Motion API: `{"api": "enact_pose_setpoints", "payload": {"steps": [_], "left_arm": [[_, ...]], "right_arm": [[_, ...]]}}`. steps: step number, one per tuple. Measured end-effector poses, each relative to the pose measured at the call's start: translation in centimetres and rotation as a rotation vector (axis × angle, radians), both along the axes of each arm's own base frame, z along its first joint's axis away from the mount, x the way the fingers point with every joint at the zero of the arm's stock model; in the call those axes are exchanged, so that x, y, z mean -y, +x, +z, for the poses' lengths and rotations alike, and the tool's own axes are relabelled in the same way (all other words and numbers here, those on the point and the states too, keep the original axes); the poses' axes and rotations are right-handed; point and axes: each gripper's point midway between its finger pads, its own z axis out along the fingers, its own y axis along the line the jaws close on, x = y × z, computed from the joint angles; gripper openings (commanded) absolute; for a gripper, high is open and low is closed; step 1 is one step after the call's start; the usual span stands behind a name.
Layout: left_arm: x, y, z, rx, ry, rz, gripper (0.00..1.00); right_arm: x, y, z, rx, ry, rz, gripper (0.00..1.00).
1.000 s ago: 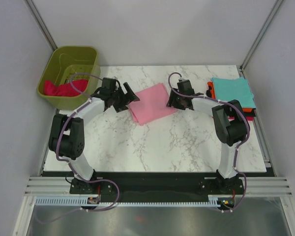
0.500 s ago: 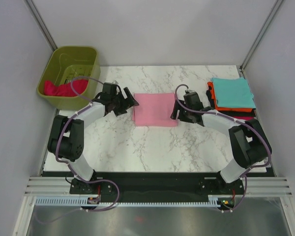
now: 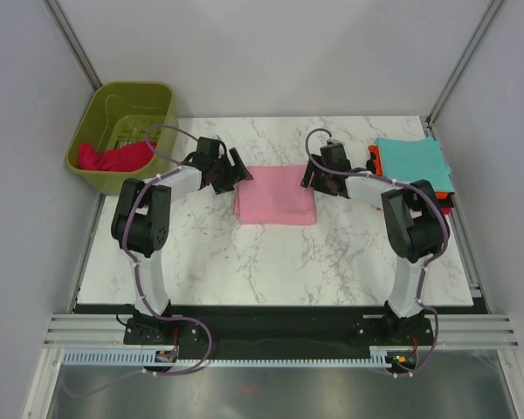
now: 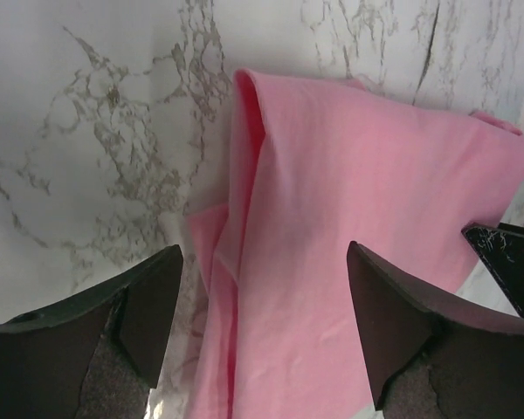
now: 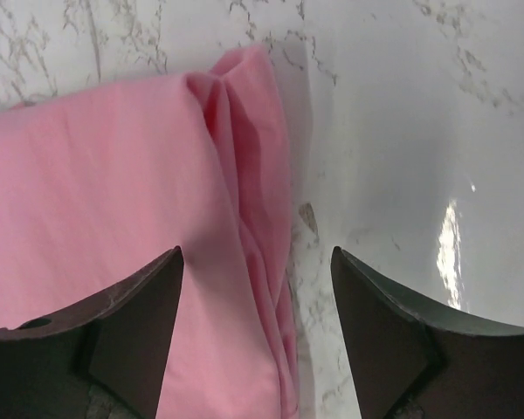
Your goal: Fold and stack the t-shirts
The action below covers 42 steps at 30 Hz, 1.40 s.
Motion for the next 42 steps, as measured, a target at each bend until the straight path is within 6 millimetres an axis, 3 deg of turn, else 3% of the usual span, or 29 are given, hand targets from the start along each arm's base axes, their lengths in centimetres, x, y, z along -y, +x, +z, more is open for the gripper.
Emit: {"api": "enact_pose_setpoints", "payload": {"steps": [3,7,10,16,22,25,29,31,32,42], "left_arm": [[0.0,1.0,-1.5,-0.019,0.019,0.006,0.84],[0.3,2.9,-1.3,0.007,0.026,0.01,0.79],[0.6,3.7,-1.7,0.008,0.025,0.009,0.7],[0.8,4.3,-1.9,0.011,0.024,0.007,0.66],[1.0,4.8,-2.2,0.012,0.018,0.003,0.56],[1.0,5.0,-2.4,0.011,0.017,0.004,0.45],[1.1,5.0,-2.9,0.005,0.018,0.005,0.19],[1.1,4.9,-3.1,0.001,0.018,0.004,0.04],[1.1,4.9,-3.1,0.0,0.017,0.004,0.02],[2.6,4.0,-2.8,0.016,0.053,-0.008,0.02]], "right_arm": [[0.1,2.0,-1.3,-0.003,-0.003,-0.017,0.74],[0.3,4.4,-1.0,0.026,0.005,-0.037,0.69],[0.4,5.6,-1.3,0.036,0.012,-0.042,0.64],[-0.6,7.2,-1.5,0.067,0.05,-0.022,0.55],[-1.7,7.5,-1.7,0.076,0.095,0.013,0.38],[-2.0,7.5,-1.9,0.073,0.111,0.024,0.29],[-2.3,7.5,-2.0,0.071,0.126,0.034,0.0],[-2.4,7.4,-2.0,0.069,0.132,0.033,0.0],[-2.4,7.4,-2.0,0.069,0.133,0.032,0.0],[-1.7,6.1,-1.5,0.061,0.118,0.018,0.0]]}}
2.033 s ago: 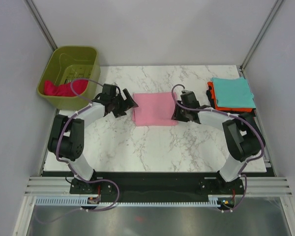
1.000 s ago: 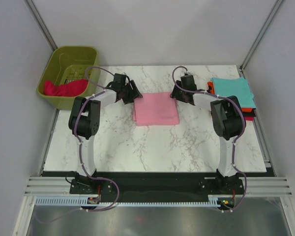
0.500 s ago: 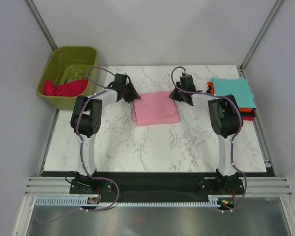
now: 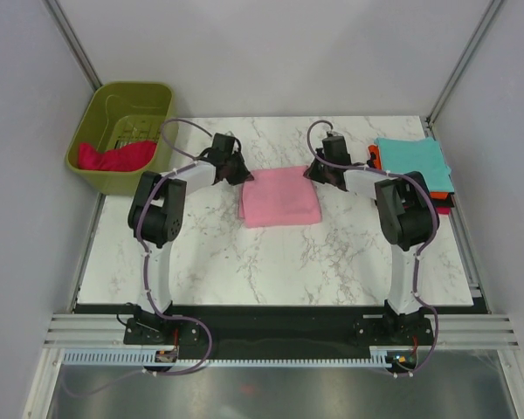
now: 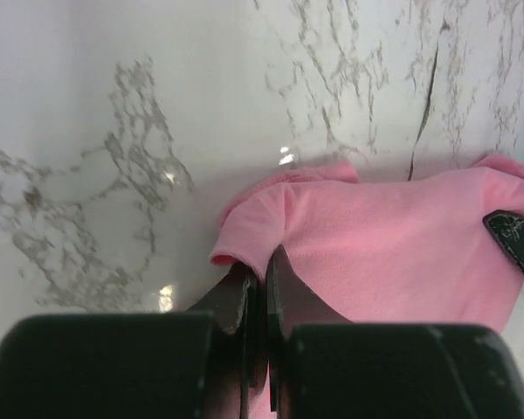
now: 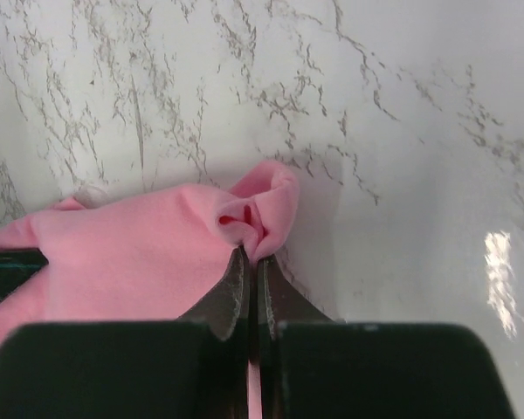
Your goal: Fold and stack the t-shirts
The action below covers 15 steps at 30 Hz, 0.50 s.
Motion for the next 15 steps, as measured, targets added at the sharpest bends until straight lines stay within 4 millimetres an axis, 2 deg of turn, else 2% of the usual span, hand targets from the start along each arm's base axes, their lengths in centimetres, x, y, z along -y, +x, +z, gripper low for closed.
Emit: {"api": "enact_pose_setpoints", "payload": {"steps": [3,6,11,15], "left_arm": [[1.2,-1.4,0.5,-0.002,0.015,-0.023,0.02],[3.1,-3.0,1.8,0.01,0.026,-0.059,0.02],[7.1,-5.7,5.0,0.076,0.0,-0.139,0.02],[11.2,-7.9,7.6,0.147,-0.049,-0.208,0.02]], "right_arm": [[0.7,-1.0,1.1,0.005,-0.016,-0.016,0.0],[1.8,-1.9,3.1,0.035,-0.036,-0.051,0.0],[4.2,-3.3,8.0,0.126,-0.062,-0.135,0.0],[7.4,-4.6,12.2,0.204,-0.077,-0.242,0.0]]}}
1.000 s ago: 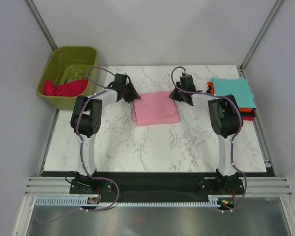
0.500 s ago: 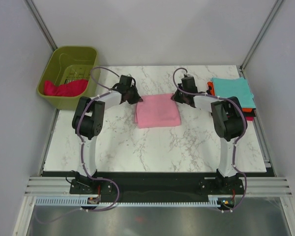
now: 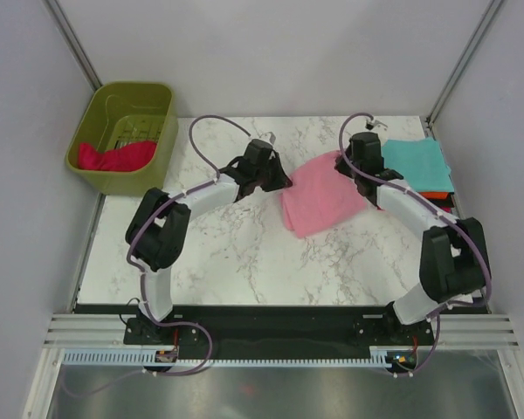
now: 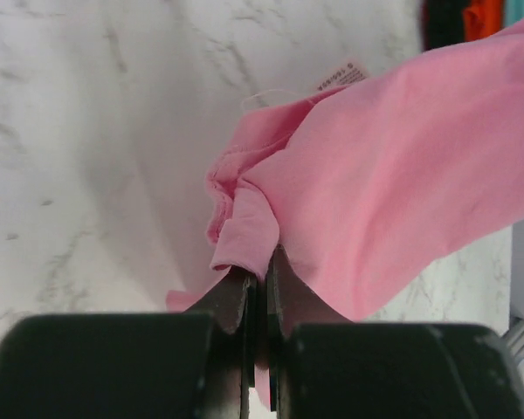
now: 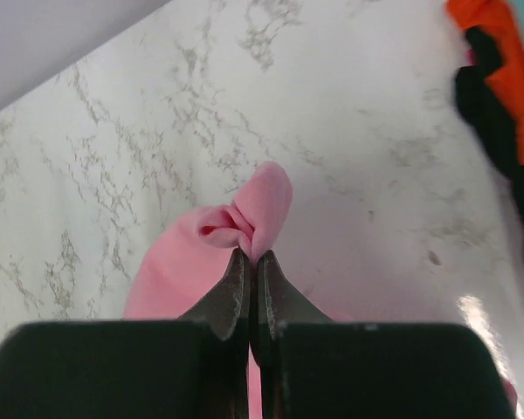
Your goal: Fold and stack the t-shirts
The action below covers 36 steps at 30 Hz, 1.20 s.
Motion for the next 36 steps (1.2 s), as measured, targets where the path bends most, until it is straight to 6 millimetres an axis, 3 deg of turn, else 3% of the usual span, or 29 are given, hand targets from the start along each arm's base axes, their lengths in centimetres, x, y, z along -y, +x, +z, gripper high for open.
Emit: {"api": "enact_pose_setpoints", "payload": {"steps": [7,12,16,20,26,32,36], "left_arm": [[7.8,-4.5,2.9,0.064,-0.101,-0.136,0.02],[14.3,-7.5,8.6,0.17,-0.219,-0.249,0.02],[18.3,-8.3,11.7,0.241,-0.301,-0.305,0.02],[21.5,-7.2,12.9,0.289,-0.365,-0.333,0.02],[24.7,-4.8,12.4,0.329,-0.413,-0.335,0.02],[26.2,-3.7,13.2,0.377,-0.457,-0.335,0.02],[26.8,-3.2,14.4,0.418,-0.497,-0.334,0.02]], "right_arm": [[7.8,-4.0,7.4,0.097,-0.065,-0.244,0.0],[13.5,-8.0,13.1,0.207,-0.13,-0.458,0.0],[17.5,-9.5,15.4,0.246,-0.173,-0.613,0.0],[21.1,-9.0,14.9,0.21,-0.184,-0.71,0.0],[27.6,-8.8,10.7,0.094,-0.108,-0.825,0.0],[29.3,-7.5,8.1,0.042,-0.037,-0.84,0.0],[29.8,-7.1,9.1,0.071,-0.022,-0.856,0.0]]}}
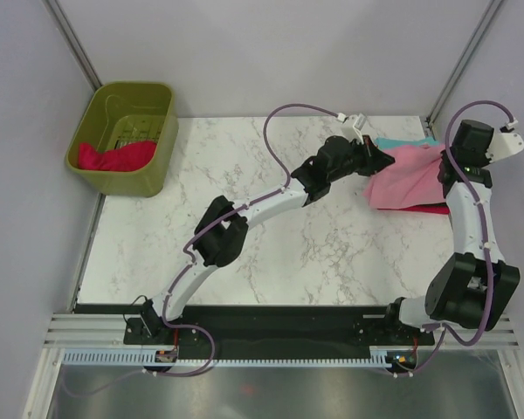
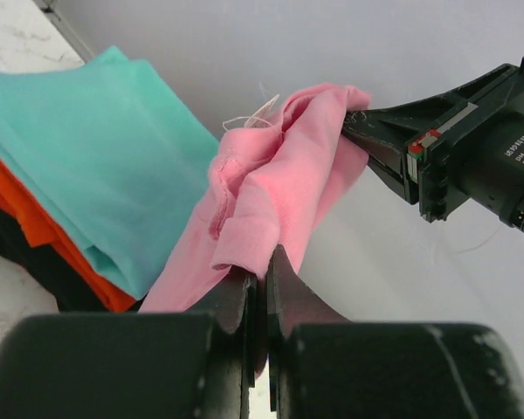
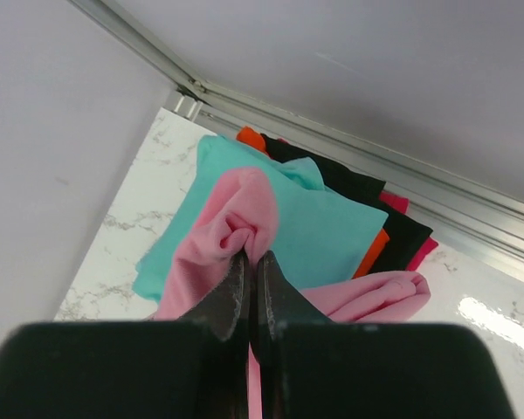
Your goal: Fold and stack the t-shirts
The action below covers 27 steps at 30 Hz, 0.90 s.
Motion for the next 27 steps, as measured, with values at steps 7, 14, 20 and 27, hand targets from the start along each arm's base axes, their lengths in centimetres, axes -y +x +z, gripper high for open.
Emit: {"api": "enact_pose_setpoints", "payload": {"steps": [7,14,20,27], "left_arm": [[1.4,1.0,2.0,0.043,-0.109,0.002,0.02],[2.2,2.2,1.3,0.042,-0.168,0.04,0.02],[2.3,3.4,0.9,0.057,-0.217,0.109,0.02],[2.3,5.0,1.0,0.101,-0.267,0.213,0.02]], "right_arm": [[1.9,0.8,1.8,0.066,-0.008,-0.047,0.0],[3.0,1.8,0.9,0.053,0.0,-0.068,0.0],[3.8,3.8,0.0,0.047,0.005,-0.066,0.0],[4.6,6.5,-1.1,0.045,0.012,-0.06,0.0]]}}
